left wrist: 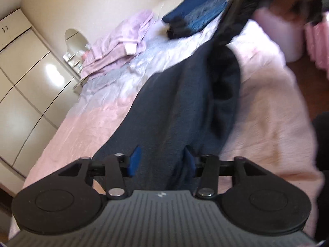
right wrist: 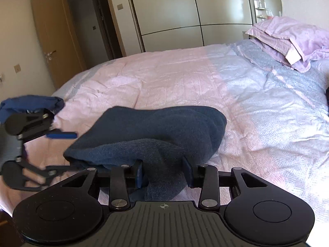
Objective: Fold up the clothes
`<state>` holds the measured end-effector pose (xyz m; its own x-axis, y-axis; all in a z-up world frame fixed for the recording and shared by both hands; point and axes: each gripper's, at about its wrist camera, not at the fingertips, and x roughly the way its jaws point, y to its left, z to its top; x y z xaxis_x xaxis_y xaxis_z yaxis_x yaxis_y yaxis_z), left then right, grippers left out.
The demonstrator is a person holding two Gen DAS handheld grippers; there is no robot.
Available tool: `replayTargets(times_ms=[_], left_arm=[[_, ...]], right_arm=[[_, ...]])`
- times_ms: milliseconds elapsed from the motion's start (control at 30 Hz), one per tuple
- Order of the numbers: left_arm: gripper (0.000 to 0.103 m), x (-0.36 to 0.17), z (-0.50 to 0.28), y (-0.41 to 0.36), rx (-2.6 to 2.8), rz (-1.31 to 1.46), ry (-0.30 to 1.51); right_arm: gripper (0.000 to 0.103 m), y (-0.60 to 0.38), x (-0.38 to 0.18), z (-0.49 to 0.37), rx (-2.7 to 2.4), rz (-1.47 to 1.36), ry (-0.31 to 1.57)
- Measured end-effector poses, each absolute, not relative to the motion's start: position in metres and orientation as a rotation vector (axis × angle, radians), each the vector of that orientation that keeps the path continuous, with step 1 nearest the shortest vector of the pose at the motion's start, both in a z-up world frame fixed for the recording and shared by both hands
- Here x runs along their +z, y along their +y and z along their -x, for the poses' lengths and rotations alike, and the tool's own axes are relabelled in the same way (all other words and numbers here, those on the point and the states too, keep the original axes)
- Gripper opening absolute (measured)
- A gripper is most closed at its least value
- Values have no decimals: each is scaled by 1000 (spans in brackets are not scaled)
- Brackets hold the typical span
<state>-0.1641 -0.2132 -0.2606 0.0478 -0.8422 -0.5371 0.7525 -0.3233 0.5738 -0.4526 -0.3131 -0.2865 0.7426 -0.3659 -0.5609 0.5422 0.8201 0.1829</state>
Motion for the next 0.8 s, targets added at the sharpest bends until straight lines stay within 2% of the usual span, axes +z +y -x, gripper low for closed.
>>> replayTargets(times_ms=[33, 67, 100, 133, 267, 433, 567, 600, 633, 800], left_arm=[[20, -263, 162, -220, -1610, -1012, -107], [17, -264, 159, -224, -1612, -1003, -96], [17, -265, 157, -227, -1614, -996, -85], [16, -265, 155, -228, -1614, -999, -82], [14, -263, 151, -230, -1604, -976, -100], [16, -261, 152, -235, -1586, -985, -127], [25, -269, 156, -231, -1558, -1027, -180], [26, -270, 156, -230, -1557, -1037, -193], [26, -270, 157, -227, -1559, -1042, -208], [28, -277, 168, -210, -1573, -1087, -312]], right_arm=[[39, -309, -291, 453, -511, -310, 552], [39, -303, -297, 454, -516, -256, 578], [43, -298, -305, 454, -521, -196, 608], [52, -290, -313, 455, -530, -126, 637], [58, -249, -338, 449, -570, 162, 682], [59, -228, -361, 412, -585, 406, 737], [59, -233, -385, 385, -642, 588, 825], [49, -234, -386, 384, -637, 610, 831], [29, -236, -380, 386, -624, 594, 830], [27, -237, -333, 416, -534, 438, 792]])
